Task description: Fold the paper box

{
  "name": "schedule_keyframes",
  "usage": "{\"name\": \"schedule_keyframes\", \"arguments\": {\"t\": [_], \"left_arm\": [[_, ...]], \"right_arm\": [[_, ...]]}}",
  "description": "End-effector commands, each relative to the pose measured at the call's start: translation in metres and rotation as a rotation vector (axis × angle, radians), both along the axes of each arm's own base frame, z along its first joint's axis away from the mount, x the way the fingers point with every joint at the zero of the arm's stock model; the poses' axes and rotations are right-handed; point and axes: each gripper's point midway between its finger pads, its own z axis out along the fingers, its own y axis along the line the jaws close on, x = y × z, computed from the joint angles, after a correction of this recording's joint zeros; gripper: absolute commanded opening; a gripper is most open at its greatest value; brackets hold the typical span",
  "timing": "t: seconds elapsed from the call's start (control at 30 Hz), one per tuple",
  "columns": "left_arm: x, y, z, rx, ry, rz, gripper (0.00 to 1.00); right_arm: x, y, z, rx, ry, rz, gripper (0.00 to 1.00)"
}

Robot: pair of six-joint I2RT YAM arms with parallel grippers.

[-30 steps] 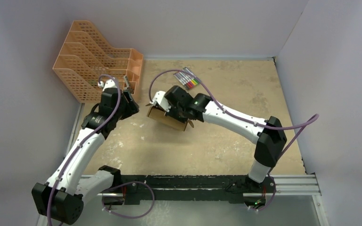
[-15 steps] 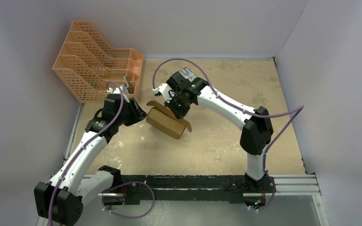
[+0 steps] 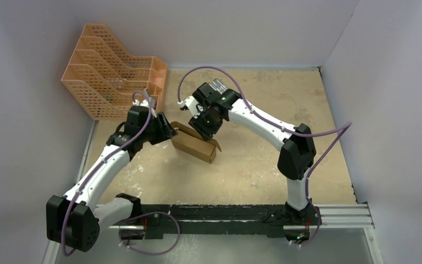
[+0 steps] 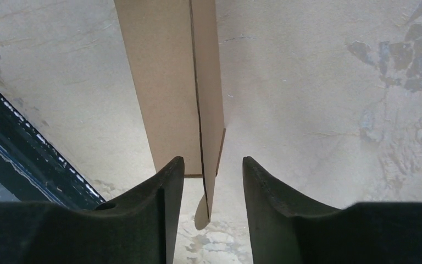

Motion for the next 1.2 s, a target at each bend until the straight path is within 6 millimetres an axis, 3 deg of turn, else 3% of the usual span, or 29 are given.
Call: {"name": "schedule_keyframes", "arguments": {"t": [0.0, 0.13, 0.33, 0.6, 0.8, 1.0, 1.17], "left_arm": [[0.014, 0.016, 0.032, 0.139, -0.09, -0.039, 0.5], [0.017, 0.031, 0.042, 0.26, -0.106, -0.056, 0.54], [0.03, 0.034, 0.054, 0.401, -0.157, -0.205, 0.57], [0.047, 0.025, 0.051, 0.484, -0.205, -0.387, 0.58], [0.056, 0.014, 0.044, 0.532, -0.269, -0.568, 0.57], [0.063, 0.004, 0.036, 0.538, -0.285, -0.682, 0.55], [0.062, -0.008, 0.028, 0.496, -0.268, -0.763, 0.53]], "right_arm": [[0.0, -0.01, 0.041, 0.051, -0.091, -0.082, 0.51], [-0.003, -0.028, 0.051, 0.052, -0.131, -0.209, 0.59], [-0.024, -0.045, 0.045, 0.108, -0.096, -0.397, 0.6], [-0.039, -0.037, 0.03, 0.17, -0.082, -0.476, 0.58], [-0.032, -0.036, 0.011, 0.156, -0.118, -0.504, 0.44], [-0.026, -0.04, 0.008, 0.142, -0.145, -0.532, 0.26], [-0.027, -0.039, 0.004, 0.134, -0.136, -0.525, 0.18]]}}
